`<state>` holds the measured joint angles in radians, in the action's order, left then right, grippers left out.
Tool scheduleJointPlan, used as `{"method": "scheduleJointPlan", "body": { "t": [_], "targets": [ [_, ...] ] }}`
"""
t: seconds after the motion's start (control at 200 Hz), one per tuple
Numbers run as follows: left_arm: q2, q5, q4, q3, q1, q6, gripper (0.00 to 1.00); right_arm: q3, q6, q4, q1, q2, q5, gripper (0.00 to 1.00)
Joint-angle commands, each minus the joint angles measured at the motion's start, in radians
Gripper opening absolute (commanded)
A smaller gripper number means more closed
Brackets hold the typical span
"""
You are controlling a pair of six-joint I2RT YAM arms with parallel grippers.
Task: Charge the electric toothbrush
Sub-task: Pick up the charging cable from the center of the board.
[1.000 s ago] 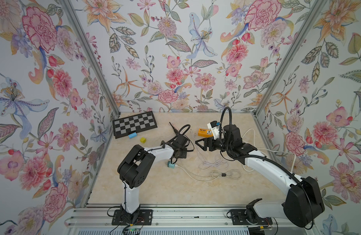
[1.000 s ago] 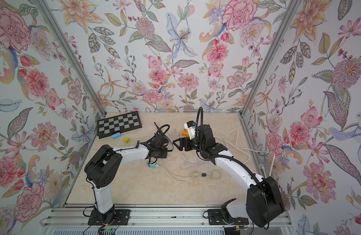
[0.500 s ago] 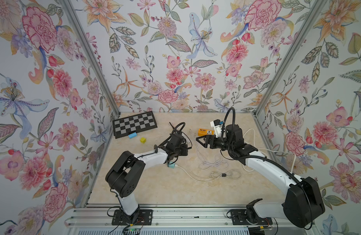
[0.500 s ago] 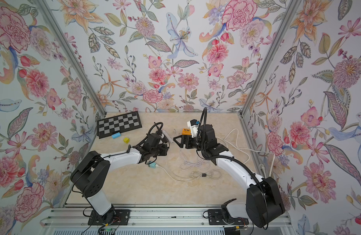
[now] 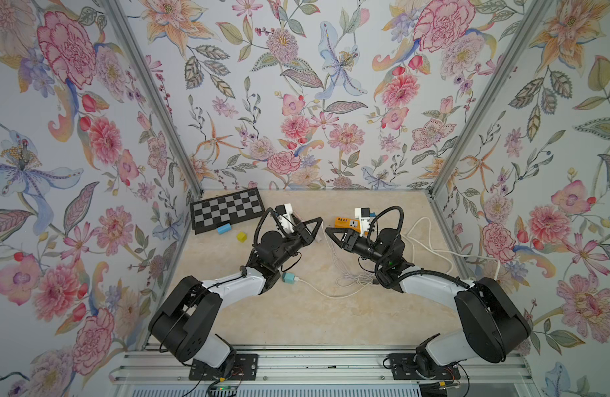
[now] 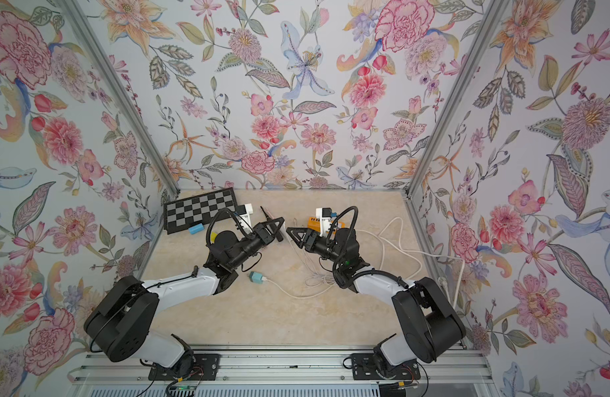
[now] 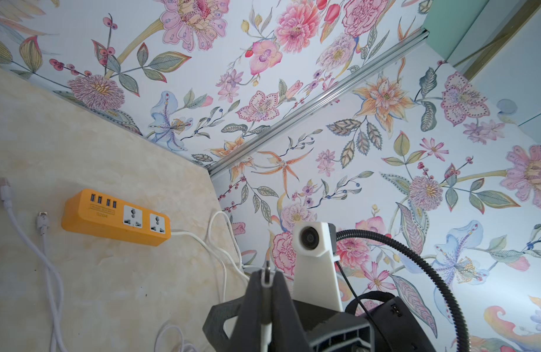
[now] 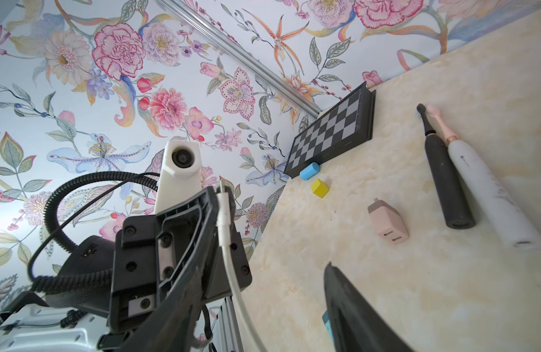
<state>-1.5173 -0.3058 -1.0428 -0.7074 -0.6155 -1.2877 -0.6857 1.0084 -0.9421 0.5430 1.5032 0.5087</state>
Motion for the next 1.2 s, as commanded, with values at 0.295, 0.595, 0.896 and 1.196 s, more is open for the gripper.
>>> {"method": "scheduleJointPlan", "body": {
  "t": [0.295,0.595,0.896,1.196],
  "targets": [
    [0.005,0.059,-0.209,0.057,-0.012,-0.109,0.00,-0.076,0.119,-0.267,0.075,0.116,-0.047,0.52],
    [0.006,0.067,-0.253,0.074,-0.012,-0.129,0.00,-0.108,0.144,-0.310,0.077,0.153,-0.063,0.10],
    [-0.013,0.061,-0.305,0.080,-0.012,-0.151,0.00,-0.160,0.145,-0.316,0.086,0.175,-0.035,0.00],
    [0.238,0.406,0.465,-0.034,-0.013,0.381,0.60,-0.103,-0.014,-0.075,0.011,0.060,0.016,0.00]
  ]
}}
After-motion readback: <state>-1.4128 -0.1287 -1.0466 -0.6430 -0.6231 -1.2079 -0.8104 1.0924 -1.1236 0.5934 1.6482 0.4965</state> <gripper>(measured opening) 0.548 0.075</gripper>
